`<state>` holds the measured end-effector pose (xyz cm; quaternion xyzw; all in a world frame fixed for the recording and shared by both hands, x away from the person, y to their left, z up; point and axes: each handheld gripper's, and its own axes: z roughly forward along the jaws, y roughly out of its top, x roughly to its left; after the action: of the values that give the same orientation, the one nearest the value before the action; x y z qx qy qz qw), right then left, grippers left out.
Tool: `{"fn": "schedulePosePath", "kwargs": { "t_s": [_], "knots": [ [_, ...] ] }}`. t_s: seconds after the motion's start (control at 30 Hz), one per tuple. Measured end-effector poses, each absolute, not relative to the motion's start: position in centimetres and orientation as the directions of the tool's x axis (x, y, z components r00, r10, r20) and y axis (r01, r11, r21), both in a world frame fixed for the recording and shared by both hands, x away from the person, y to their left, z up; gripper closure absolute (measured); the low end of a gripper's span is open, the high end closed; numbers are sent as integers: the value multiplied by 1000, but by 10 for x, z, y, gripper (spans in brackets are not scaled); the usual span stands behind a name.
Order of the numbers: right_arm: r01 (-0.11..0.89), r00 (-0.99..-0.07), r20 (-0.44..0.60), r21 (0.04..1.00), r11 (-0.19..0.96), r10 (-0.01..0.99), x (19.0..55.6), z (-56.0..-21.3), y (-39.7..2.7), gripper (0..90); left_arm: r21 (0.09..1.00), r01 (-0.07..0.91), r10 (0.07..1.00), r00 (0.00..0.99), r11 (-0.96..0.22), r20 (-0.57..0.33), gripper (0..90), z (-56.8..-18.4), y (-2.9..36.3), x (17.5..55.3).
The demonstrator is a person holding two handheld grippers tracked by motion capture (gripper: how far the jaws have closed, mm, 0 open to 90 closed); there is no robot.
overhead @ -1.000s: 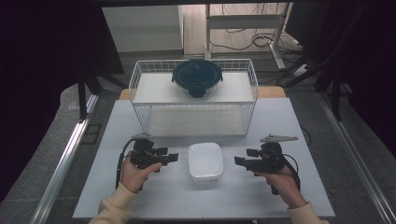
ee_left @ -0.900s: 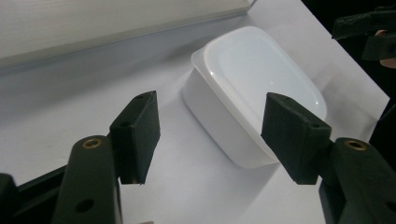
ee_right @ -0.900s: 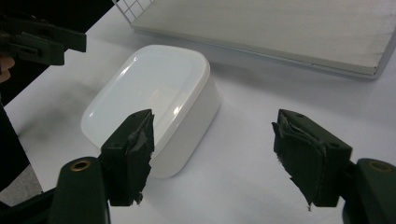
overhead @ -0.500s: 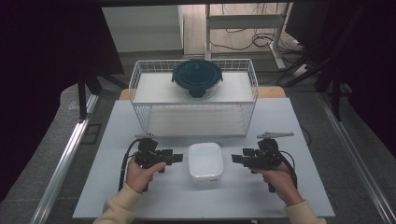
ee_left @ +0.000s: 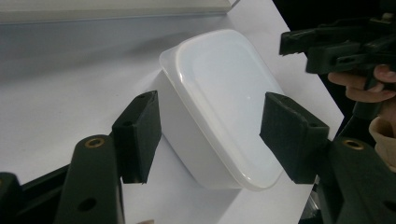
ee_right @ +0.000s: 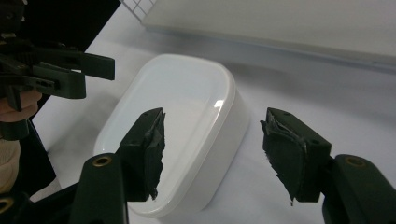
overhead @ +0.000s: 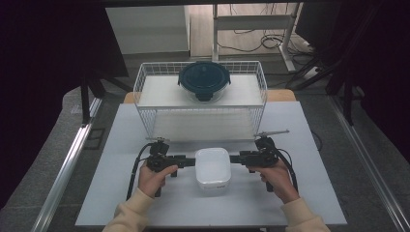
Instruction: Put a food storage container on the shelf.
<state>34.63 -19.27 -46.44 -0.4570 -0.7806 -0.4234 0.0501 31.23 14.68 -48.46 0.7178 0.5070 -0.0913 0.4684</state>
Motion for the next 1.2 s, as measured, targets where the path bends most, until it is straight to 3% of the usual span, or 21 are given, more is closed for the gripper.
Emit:
{"fn": "schedulePosePath", "kwargs": {
  "t_s": [0.33, 0.63, 0.8, 0.87, 1.2],
  "knots": [
    [777, -575, 507, 584, 234, 642, 346, -478, -187, 440, 526, 850, 594, 423, 1, -684, 390, -497, 143, 313],
    [798, -556, 531, 558, 230, 639, 349, -485, -184, 481, 515, 857, 599, 422, -19, -681, 425, -504, 138, 315],
    [807, -548, 547, 544, 228, 633, 350, -489, -182, 521, 472, 881, 556, 399, -14, -729, 489, -511, 133, 317],
    [820, -535, 573, 530, 217, 620, 350, -490, -182, 570, 437, 900, 523, 376, -8, -765, 574, -519, 134, 319],
    [866, -465, 661, 479, 146, 589, 348, -489, -193, 707, 454, 891, 502, 394, -3, -770, 711, -511, 140, 312]
  ]
}}
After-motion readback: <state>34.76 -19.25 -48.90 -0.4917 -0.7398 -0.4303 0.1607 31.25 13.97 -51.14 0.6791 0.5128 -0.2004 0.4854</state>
